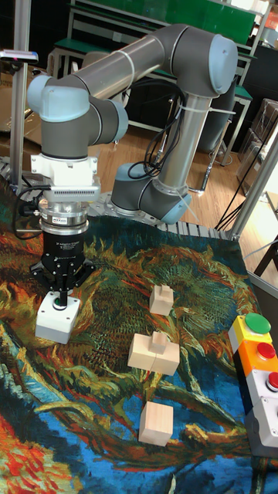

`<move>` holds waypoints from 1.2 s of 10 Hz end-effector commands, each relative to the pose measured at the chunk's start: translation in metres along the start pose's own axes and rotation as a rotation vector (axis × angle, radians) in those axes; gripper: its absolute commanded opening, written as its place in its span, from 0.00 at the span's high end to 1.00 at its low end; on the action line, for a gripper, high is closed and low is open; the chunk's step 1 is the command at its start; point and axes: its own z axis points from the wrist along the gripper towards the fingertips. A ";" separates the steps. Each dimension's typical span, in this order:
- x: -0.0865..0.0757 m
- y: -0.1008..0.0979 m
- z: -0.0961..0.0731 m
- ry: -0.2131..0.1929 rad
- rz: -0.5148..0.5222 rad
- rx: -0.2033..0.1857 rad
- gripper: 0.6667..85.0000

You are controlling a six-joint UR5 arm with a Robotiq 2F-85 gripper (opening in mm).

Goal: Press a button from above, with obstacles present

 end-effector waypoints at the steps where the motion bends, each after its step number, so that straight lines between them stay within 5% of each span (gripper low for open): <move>1: 0.001 -0.004 -0.006 0.004 -0.010 0.001 0.99; 12: -0.011 0.000 -0.014 0.032 -0.004 0.026 0.99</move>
